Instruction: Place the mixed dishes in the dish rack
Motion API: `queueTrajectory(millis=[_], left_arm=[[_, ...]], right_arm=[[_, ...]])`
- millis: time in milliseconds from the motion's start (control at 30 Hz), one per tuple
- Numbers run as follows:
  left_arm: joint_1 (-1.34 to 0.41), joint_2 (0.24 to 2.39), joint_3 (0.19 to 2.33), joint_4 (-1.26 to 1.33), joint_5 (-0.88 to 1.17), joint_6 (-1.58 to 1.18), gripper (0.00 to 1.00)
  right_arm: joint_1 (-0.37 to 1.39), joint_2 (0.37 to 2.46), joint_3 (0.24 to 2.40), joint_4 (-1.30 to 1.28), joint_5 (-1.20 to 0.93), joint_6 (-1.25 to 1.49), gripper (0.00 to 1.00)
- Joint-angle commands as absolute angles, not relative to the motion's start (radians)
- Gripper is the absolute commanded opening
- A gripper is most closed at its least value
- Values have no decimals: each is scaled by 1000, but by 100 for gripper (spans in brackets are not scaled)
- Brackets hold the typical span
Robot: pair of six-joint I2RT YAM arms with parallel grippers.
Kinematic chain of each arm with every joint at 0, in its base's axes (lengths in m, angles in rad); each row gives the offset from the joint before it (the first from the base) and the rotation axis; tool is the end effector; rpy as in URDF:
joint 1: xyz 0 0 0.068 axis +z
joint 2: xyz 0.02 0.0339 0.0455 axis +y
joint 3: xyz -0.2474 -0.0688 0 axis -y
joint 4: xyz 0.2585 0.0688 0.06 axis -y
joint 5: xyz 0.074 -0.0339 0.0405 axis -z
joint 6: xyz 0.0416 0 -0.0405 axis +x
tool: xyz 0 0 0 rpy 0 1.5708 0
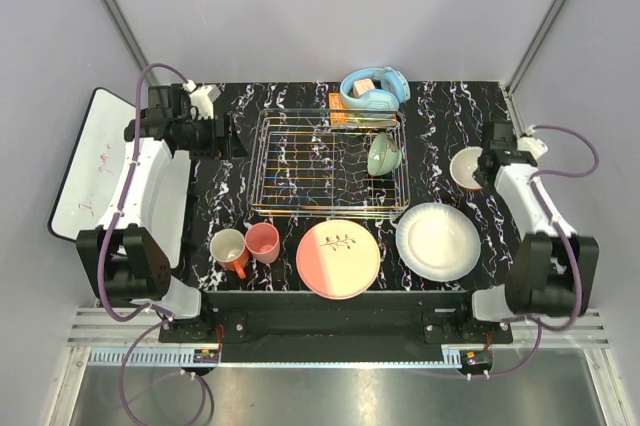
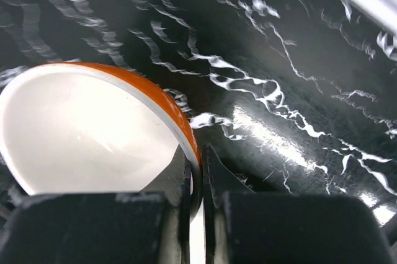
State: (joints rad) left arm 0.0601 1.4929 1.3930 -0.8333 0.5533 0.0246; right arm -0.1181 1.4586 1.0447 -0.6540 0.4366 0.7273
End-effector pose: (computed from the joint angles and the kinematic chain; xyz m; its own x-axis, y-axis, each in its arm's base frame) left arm 0.3298 -0.0021 0.3062 -0.7954 -0.0269 -0.6055 0.2808 0.8690 -0.4075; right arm 0.3027 -0.0536 0.2124 -0.4444 0.6594 -0.6063 0.8094 0.5856 0.0437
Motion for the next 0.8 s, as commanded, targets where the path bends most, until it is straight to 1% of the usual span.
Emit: queueTrajectory(millis=[0, 133, 167, 300, 333, 400, 500, 767], left_arm=[[61, 1486, 1364, -770, 580, 3, 88], [63, 1546, 1361, -750, 588, 3, 87], [63, 1555, 1364, -749, 588, 3, 87], [63, 1577, 1371, -746, 589, 3, 86], [63, 1577, 1371, -746, 591, 3, 86], [63, 1568, 1370, -746, 592, 3, 86], [63, 1554, 1362, -746, 588, 3, 86], [63, 1528, 1333, -732, 578, 9, 86]], right_arm=[[124, 1290, 1126, -667, 737, 651, 0], [310, 1273, 1219, -748, 877, 585, 0], [384, 1281, 1253, -762, 908, 572, 0], [550, 1371, 1328, -825, 1112, 519, 0], [580, 1394, 1341, -854, 1135, 500, 0], [627, 1464, 1374, -888, 1179, 508, 0], [650, 1538, 1397, -945, 1187, 540, 0], [704, 1627, 1397, -1020, 1169, 627, 0]])
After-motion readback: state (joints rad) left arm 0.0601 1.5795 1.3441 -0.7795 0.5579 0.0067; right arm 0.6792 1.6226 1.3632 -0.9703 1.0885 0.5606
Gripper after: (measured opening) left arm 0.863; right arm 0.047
